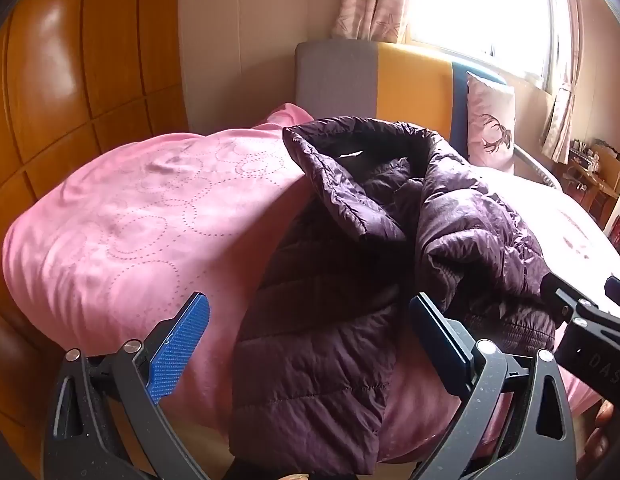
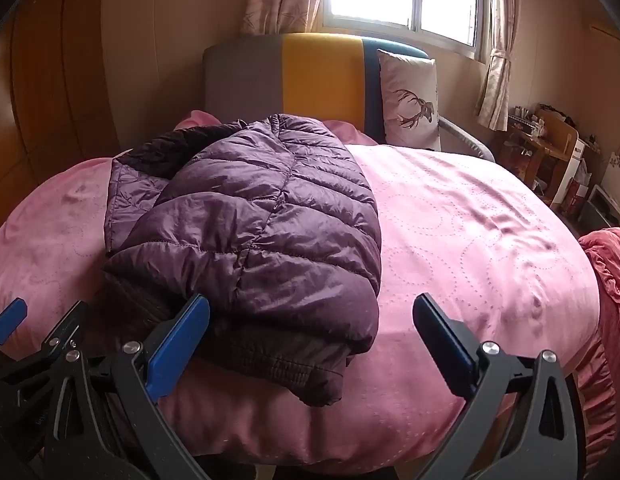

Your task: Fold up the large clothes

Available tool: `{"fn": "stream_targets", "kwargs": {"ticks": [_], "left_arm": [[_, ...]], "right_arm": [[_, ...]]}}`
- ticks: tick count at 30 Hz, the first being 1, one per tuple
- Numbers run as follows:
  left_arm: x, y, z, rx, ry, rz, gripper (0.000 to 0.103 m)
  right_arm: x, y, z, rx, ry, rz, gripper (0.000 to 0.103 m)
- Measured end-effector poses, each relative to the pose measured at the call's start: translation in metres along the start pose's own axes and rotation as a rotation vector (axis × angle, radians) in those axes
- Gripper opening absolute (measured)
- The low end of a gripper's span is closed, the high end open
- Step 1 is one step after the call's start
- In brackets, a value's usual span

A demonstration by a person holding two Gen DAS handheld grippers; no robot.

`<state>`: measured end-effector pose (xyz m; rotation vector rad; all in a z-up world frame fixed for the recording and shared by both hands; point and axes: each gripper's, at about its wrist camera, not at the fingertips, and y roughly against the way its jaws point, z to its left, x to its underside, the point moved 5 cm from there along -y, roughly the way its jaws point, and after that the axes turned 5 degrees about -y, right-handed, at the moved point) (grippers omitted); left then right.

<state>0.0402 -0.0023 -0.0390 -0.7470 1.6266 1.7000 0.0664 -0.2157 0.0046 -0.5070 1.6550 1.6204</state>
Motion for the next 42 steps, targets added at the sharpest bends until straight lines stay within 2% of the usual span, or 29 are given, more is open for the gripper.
{"fn": "stream_targets", "kwargs": {"ticks": [42], "left_arm": [[0.0001, 0.0009, -0.0017, -0.007, -0.013, 0.006, 0.099]], "right_arm": [[-0.0003, 0.0026, 0.0037, -0.027, -0.006, -0.008, 0.101]]}}
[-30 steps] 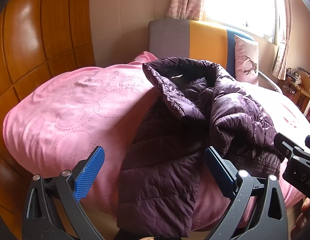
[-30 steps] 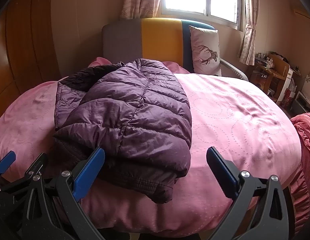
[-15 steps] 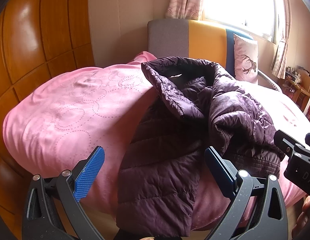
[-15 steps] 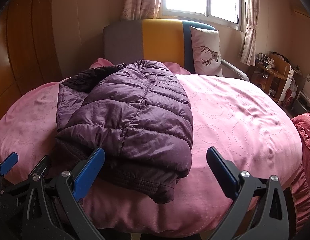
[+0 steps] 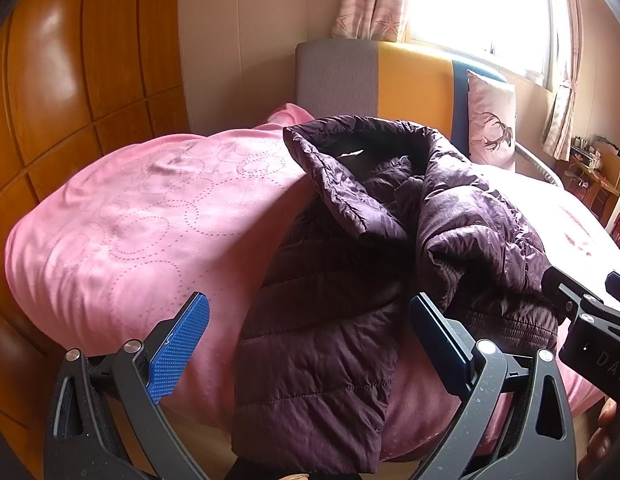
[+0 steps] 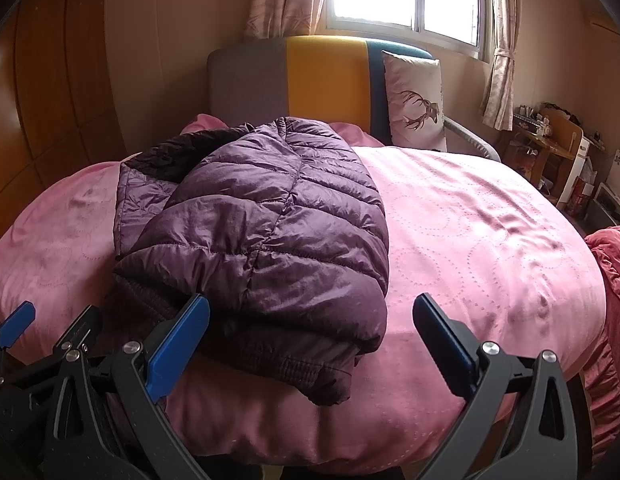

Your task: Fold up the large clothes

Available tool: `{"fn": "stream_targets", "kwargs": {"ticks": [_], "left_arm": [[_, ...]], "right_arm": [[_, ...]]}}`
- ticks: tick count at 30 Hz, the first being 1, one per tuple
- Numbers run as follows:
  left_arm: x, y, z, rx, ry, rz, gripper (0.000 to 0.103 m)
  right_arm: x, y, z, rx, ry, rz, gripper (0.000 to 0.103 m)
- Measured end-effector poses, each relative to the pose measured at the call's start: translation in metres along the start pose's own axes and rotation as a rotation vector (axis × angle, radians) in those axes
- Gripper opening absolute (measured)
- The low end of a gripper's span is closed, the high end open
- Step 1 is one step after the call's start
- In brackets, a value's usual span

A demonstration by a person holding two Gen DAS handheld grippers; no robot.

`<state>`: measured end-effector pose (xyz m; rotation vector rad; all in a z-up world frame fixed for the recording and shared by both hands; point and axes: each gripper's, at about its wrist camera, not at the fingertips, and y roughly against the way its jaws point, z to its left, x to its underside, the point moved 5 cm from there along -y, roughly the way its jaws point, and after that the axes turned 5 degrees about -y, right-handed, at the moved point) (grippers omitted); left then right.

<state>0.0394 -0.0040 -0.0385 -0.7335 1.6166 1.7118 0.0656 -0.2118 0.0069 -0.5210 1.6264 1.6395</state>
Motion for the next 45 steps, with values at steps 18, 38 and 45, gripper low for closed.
{"fn": "stream_targets", "kwargs": {"ticks": [18, 38, 45], "left_arm": [[0.003, -0.001, 0.001, 0.004, 0.003, 0.004, 0.099], [0.021, -0.027, 0.021, -0.027, -0.008, 0.118, 0.099], [0.034, -0.039, 0.056, 0.013, 0.053, 0.182, 0.099]], "right_arm": [[0.003, -0.005, 0.001, -0.007, 0.002, 0.017, 0.101], [-0.068, -0.003, 0.017, -0.213, 0.060, -0.062, 0.100], [-0.101, -0.045, 0.127, -0.423, 0.271, 0.074, 0.093]]}}
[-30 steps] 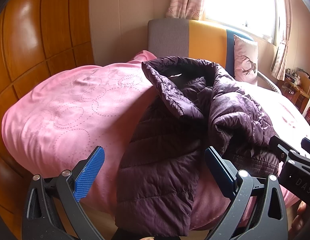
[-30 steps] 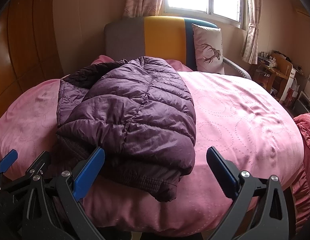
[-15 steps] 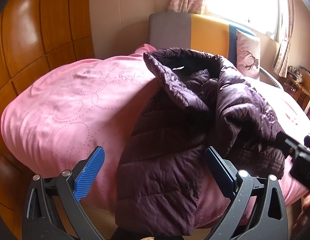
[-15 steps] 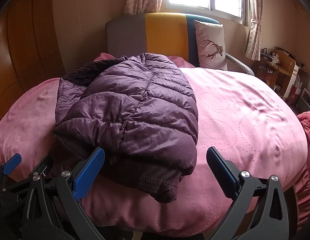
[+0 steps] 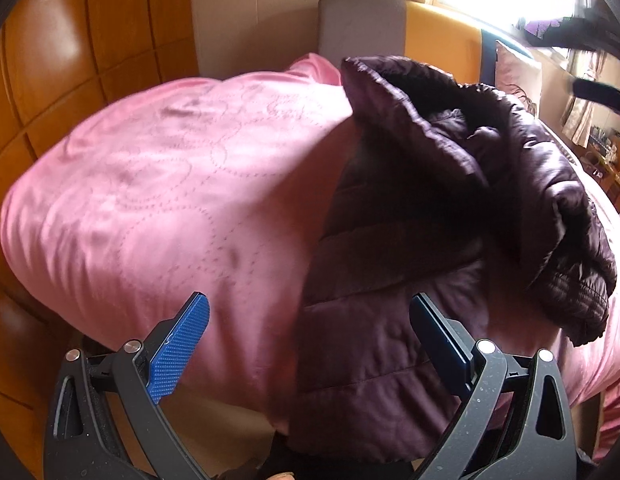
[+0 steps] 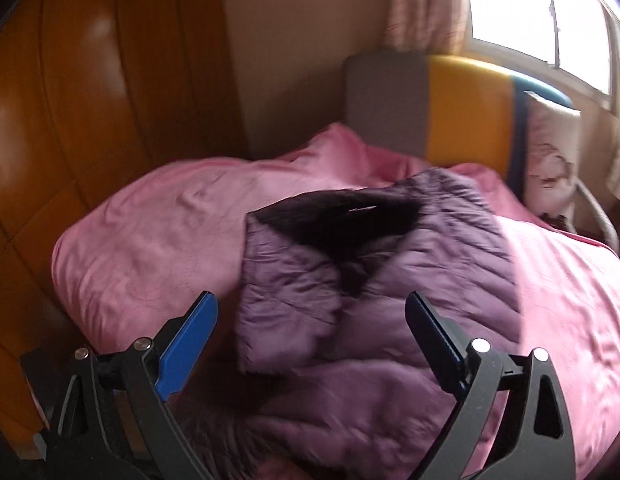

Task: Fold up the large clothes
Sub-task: 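Grasp the jacket collar with the right tool while the left tool grasps the jacket body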

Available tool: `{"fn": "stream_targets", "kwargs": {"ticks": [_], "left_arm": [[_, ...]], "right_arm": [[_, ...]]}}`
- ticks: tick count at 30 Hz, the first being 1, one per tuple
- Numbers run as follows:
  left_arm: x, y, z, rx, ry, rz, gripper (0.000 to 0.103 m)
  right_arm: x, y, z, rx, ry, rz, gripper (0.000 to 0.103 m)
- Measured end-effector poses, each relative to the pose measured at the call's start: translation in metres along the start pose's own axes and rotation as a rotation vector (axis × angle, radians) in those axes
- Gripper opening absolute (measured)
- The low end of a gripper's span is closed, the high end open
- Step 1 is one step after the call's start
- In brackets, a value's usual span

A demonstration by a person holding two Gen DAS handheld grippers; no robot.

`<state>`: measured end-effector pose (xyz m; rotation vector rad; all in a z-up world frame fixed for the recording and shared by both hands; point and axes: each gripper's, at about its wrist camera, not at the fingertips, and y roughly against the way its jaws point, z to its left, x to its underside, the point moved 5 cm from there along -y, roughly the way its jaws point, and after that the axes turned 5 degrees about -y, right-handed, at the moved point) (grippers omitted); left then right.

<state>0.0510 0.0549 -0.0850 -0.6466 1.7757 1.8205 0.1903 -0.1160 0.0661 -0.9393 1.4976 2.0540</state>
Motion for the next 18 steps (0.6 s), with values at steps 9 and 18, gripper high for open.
{"fn": "stream_targets", "kwargs": {"ticks": [9, 18], "left_arm": [[0.014, -0.017, -0.013, 0.145, -0.025, 0.076, 0.098], [0.016, -0.031, -0.030, 0.207, -0.076, 0.118, 0.058]], "right_arm": [[0.025, -0.143, 0.036, 0.120, 0.165, 0.359, 0.018], [-0.027, -0.017, -0.076, 0.172, -0.028, -0.004, 0.007]]}}
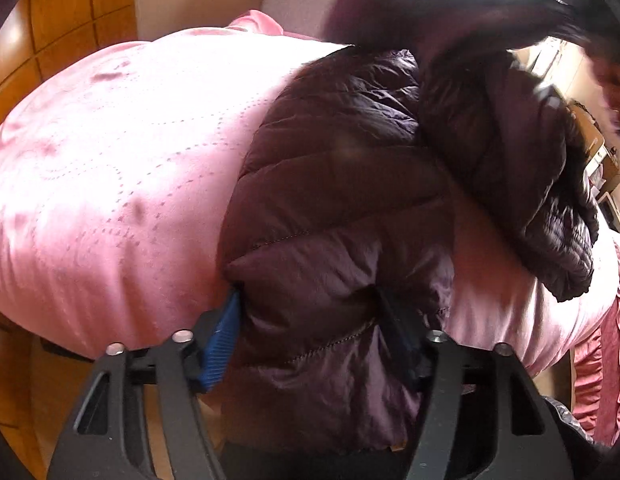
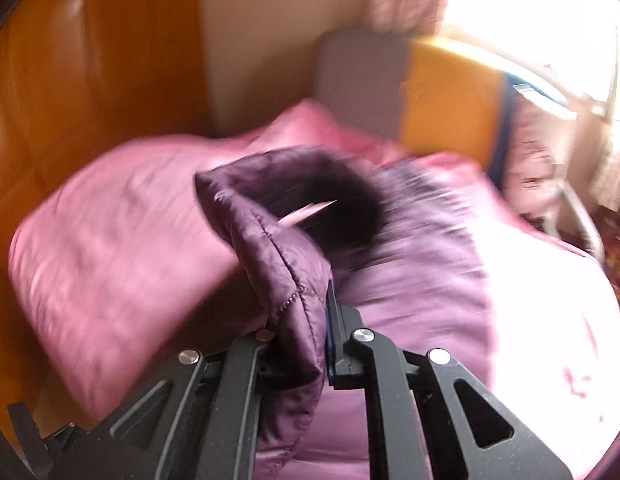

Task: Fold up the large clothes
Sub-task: 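Grasp the jacket collar with the right tool while the left tool grasps the jacket body, then lift and shake the jacket with both tools, then lay it flat on the bed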

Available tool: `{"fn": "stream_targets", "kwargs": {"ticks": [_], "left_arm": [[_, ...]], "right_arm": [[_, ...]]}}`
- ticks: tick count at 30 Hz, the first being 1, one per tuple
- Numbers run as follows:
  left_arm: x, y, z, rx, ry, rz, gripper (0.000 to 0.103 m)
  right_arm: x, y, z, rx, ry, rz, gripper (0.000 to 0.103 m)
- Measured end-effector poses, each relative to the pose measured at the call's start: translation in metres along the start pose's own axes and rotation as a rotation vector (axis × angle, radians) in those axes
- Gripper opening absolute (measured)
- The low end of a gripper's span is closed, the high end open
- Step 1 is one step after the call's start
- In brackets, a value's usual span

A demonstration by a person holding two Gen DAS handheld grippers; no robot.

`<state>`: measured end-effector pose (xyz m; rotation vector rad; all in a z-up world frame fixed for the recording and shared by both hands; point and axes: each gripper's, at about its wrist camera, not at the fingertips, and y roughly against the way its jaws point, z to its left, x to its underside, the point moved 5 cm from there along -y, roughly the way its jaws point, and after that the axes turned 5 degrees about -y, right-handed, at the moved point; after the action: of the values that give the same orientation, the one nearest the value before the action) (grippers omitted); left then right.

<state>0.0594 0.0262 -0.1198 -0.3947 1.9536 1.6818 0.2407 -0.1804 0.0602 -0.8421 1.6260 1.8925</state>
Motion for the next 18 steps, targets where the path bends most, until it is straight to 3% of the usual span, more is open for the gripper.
{"fn": "stream_targets", "kwargs": {"ticks": [4, 6, 8, 13, 18], "left_arm": [[-0.006, 0.000, 0.003, 0.005, -0.009, 0.001, 0.042], [-0.012, 0.002, 0.008, 0.014, -0.014, -0.003, 0.026], [-0.019, 0.004, 0.014, 0.017, -0.015, -0.006, 0.019], [-0.048, 0.005, 0.049, -0.096, 0.007, -0.043, 0.015], [-0.081, -0.009, 0.112, -0.236, 0.098, -0.048, 0.013]], "right_arm": [[-0.010, 0.039, -0.104, 0.206, -0.107, -0.094, 0.006], [-0.003, 0.051, -0.158, 0.326, -0.168, -0.097, 0.006], [0.008, 0.060, -0.208, 0.415, -0.236, -0.084, 0.006], [0.045, 0.069, -0.324, 0.619, -0.380, 0.004, 0.006], [0.097, 0.068, -0.416, 0.732, -0.557, 0.131, 0.006]]}}
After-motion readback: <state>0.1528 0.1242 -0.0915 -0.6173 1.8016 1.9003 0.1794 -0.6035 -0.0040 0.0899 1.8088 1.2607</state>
